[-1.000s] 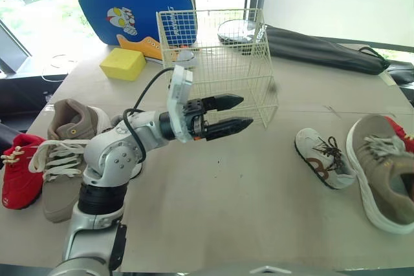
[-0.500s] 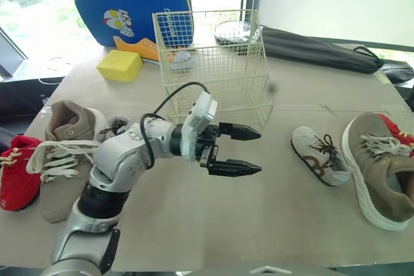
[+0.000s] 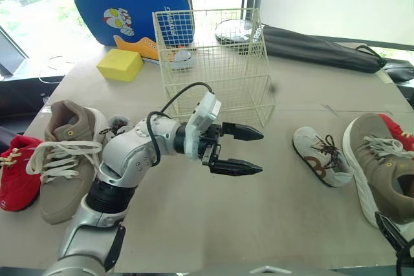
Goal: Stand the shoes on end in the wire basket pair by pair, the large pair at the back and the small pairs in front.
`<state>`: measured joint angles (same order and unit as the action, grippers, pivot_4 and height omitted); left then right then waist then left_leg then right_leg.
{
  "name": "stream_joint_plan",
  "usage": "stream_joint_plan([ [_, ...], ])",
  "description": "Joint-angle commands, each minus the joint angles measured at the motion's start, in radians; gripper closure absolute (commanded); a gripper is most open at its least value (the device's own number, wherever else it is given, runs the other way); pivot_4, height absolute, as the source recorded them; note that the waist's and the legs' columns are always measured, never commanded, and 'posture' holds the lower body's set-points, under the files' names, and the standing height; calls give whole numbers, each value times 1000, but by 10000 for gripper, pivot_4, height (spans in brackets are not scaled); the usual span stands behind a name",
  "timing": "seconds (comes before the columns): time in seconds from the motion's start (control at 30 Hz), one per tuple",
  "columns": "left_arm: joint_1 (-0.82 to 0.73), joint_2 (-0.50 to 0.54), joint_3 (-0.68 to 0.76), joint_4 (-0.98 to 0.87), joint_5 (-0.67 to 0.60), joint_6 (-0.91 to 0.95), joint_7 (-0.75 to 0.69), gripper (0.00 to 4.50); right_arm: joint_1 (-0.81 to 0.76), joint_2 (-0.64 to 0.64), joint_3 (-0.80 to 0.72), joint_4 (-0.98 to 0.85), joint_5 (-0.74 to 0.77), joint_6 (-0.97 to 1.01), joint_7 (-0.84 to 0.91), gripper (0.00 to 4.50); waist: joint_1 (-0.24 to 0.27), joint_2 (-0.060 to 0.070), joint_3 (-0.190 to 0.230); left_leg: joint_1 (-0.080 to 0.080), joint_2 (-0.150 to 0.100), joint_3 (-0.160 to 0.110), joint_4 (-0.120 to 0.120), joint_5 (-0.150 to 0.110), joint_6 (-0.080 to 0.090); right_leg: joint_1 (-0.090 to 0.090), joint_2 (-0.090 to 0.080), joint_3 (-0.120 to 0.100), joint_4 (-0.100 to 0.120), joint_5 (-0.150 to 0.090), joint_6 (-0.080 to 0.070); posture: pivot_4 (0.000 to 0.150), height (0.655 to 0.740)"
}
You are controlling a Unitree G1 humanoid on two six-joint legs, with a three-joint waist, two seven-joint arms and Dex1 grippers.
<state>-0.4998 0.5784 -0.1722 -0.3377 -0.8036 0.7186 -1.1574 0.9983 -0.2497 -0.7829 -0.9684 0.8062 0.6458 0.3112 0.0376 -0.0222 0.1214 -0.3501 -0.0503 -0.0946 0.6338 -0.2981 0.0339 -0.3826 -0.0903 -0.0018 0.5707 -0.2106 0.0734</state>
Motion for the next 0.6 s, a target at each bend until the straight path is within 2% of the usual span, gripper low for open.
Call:
stream_joint_plan([
  [0.03,15,6,26,-55,-20,9,17,0,-46,-7,30,29,-69,-41,-42,586,-2,0,0,1,0,0,0,0,0,0,0,0,0,0,0,1500,7400],
  [0.2,39,14,45,-85,-27,21,46,0,-72,-13,34,41,-108,-54,-61,586,1,0,0,3,0,0,0,0,0,2,0,-1,1,0,0,1500,7400],
  [0.37,61,14,52,-109,-37,30,66,0,-31,-39,-50,56,-101,-71,-29,586,1,1,0,3,0,0,0,0,0,3,1,-1,1,0,0,1500,7400],
  [0.6,59,4,47,-106,-39,32,71,0,-88,-125,-55,157,-127,-89,28,586,0,1,0,4,0,1,0,0,0,4,1,-2,1,0,0,1500,7400],
])
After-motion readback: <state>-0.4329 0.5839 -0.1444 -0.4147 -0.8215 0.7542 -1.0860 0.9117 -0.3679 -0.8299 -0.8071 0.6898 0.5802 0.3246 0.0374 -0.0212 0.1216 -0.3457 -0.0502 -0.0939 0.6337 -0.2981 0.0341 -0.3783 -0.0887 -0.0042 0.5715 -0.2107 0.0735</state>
